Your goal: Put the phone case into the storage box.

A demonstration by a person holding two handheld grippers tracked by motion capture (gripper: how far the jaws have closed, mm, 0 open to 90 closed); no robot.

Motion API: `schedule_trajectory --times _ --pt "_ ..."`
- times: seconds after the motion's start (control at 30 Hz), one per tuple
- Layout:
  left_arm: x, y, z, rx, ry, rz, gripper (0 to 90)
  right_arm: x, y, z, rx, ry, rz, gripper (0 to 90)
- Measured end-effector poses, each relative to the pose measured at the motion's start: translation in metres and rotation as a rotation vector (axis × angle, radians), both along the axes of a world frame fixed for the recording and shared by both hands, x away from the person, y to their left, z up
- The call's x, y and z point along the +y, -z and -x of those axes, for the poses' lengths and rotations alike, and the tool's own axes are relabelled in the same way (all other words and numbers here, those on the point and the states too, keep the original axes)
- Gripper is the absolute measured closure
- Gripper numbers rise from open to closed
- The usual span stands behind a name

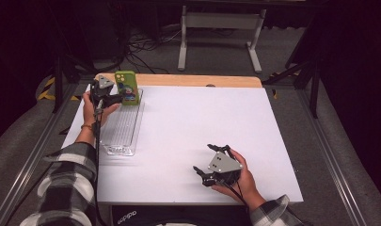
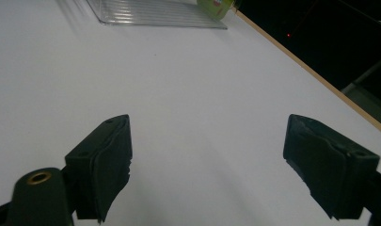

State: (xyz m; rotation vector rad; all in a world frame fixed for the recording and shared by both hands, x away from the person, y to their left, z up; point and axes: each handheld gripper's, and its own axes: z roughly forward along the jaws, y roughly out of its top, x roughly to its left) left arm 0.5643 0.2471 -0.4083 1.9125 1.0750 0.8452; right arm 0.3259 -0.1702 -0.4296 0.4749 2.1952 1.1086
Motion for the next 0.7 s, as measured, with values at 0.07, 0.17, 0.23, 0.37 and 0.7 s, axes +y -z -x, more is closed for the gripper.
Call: schedule_trajectory --times 0.07,0.17,0.23,0.37,0.7 --pt "0.001 0.000 0.001 -0.008 -0.003 0.001 38.3 -0.001 -0.001 0.000 -0.002 0.008 -0.007 16.8" --pt "0.002 -0.001 0.003 -0.014 -0.002 0.006 37.8 -0.002 -0.002 0.000 -0.005 0.009 -0.012 16.8" --pt "0.002 -0.001 0.005 -0.013 -0.001 0.018 36.5 -0.002 -0.002 -0.001 -0.007 0.010 -0.013 16.8" --pt "0.004 -0.001 0.010 -0.021 -0.011 0.020 33.6 -0.003 -0.002 -0.001 -0.011 0.013 -0.016 16.8" --pt "0.007 -0.002 0.019 -0.048 -0.002 0.037 29.0 -0.006 -0.004 -0.003 -0.016 0.025 -0.035 16.7"
